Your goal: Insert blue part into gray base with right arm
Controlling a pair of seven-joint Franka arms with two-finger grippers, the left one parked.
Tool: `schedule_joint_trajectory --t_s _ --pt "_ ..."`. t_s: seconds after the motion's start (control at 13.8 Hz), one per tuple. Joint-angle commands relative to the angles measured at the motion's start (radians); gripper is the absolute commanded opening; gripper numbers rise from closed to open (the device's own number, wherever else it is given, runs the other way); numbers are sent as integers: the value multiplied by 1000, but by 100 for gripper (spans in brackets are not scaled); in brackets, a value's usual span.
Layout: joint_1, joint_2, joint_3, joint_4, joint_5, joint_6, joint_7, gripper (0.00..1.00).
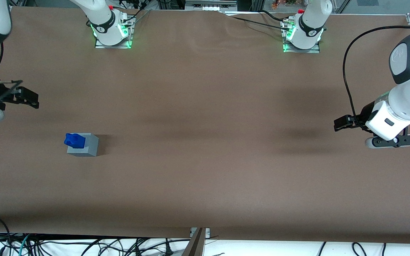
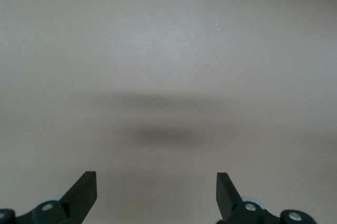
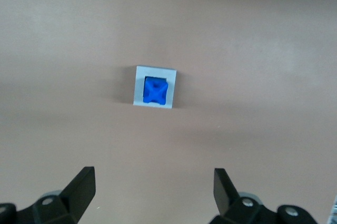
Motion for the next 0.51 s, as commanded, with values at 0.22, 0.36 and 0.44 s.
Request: schedule_joint_trajectory --t_s 0.22,0.36,0.44 --pt "14 47 -6 75 74 -52 4 99" --pt "-43 -10 47 4 75 -36 13 99" --pt "-134 -55 145 -68 69 2 4 99"
